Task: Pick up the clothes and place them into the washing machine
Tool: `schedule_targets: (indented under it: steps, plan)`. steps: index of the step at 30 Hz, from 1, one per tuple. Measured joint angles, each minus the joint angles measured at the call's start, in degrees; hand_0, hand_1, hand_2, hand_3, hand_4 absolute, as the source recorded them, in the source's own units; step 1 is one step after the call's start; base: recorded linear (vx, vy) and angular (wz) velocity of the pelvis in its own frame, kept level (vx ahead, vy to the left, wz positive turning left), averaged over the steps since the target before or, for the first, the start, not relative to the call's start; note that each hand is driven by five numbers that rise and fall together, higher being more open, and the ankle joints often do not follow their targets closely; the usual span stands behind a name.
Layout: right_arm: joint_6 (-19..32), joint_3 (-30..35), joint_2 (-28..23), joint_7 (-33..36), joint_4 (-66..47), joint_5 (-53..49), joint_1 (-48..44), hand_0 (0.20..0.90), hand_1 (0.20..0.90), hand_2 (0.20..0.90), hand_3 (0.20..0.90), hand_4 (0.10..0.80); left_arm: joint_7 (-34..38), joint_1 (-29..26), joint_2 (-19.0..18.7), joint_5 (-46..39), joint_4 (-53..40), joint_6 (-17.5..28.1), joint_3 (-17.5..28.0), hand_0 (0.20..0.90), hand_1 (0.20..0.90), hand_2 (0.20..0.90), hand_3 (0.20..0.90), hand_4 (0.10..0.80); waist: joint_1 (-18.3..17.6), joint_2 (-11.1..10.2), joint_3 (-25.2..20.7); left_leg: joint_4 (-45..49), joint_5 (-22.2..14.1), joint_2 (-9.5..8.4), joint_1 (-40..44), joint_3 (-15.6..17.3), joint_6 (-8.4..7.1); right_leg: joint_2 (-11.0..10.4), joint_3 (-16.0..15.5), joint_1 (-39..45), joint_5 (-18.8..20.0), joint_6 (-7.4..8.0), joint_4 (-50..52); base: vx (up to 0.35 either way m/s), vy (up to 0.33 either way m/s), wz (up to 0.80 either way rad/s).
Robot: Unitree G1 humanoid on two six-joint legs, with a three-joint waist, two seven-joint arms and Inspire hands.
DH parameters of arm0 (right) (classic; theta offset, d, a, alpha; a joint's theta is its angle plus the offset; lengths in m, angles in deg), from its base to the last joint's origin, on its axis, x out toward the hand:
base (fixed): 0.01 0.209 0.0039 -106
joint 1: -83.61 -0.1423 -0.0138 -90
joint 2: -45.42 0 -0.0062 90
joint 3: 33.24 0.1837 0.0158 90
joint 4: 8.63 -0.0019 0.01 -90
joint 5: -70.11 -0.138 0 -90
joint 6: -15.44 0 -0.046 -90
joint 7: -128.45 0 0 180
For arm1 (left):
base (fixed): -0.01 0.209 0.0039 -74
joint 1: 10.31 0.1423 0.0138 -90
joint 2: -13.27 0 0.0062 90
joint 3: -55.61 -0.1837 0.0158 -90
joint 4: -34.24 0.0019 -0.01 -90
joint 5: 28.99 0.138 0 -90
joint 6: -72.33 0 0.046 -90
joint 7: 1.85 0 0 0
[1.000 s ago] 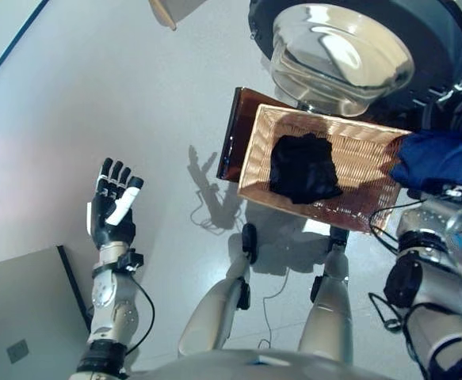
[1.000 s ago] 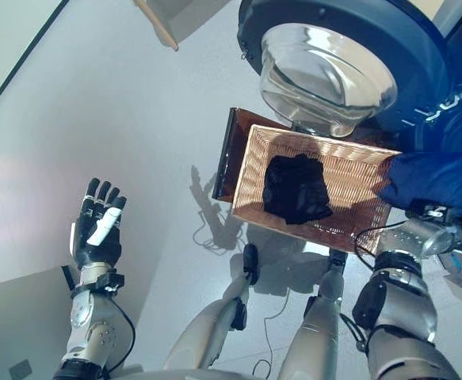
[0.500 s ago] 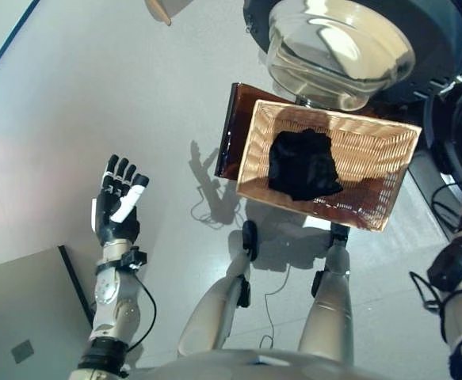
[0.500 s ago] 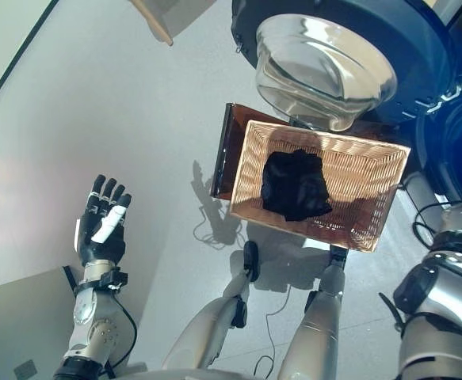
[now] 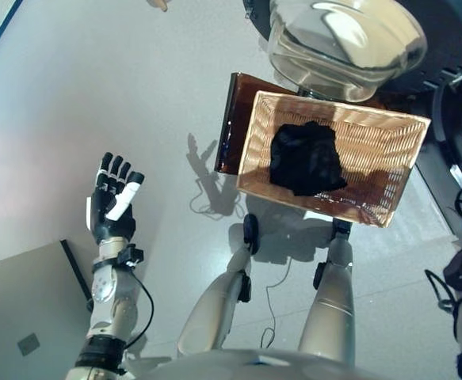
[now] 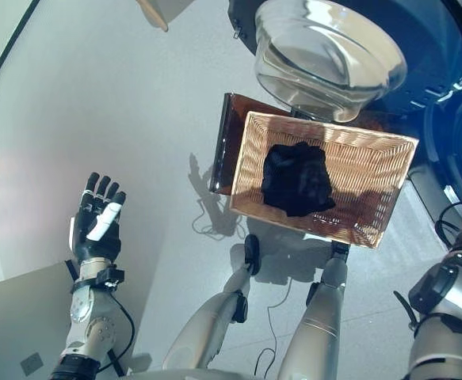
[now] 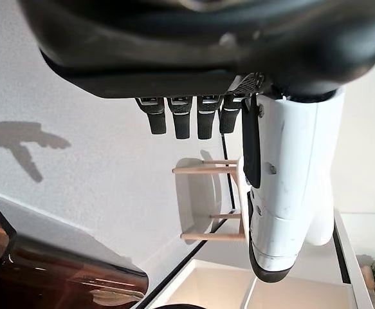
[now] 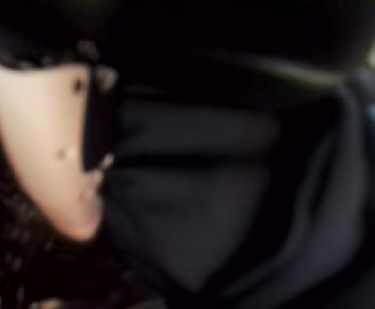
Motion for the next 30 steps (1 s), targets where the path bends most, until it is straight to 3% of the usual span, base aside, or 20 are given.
schedule_targets:
  steps: [21, 26, 30]
  plan:
    - [-2.06, -2.44, 0.06, 2.25, 3.0, 0.94, -2.01, 0.9, 0.9, 0.9, 0.9, 0.8, 0.96, -0.1, -1.06, 0.2, -0.05, 0.13, 1.95, 0.9, 0.9, 0.9, 0.9, 0.8, -1.34, -0.13, 0.08, 0.01, 0.02, 0.1, 0.91, 0.04, 0.45, 0.11, 0.19, 0.02, -0.45, -0.17, 2.1, 0.003, 0.003, 0.0]
    - [-5.43, -5.86, 2.39, 1.87, 4.67, 5.98, 3.15, 0.9, 0.9, 0.9, 0.9, 0.8, 0.84, -0.09, -1.11, 0.17, -0.08, 0.21, 2.0, 0.9, 0.9, 0.9, 0.9, 0.8, -1.65, -0.43, 0.22, 0.01, -0.01, 0.53, 3.12, -0.24, 0.43, 0.3, -0.65, 2.9, -0.84, -0.31, 1.97, -0.006, -0.015, 0.07]
    - [-9.54, -10.76, 5.63, -0.43, 7.1, 13.31, 7.79, 0.9, 0.9, 0.9, 0.9, 0.8, 0.72, 1.23, -1.09, 0.27, -0.02, 0.3, 2.39, 0.9, 0.9, 0.9, 0.9, 0.8, -2.43, -2.04, 0.39, 0.01, 0.12, 1.07, 3.66, -0.73, 0.22, 0.71, -1.28, 3.84, -0.97, -0.53, 1.97, -0.016, -0.011, 0.13]
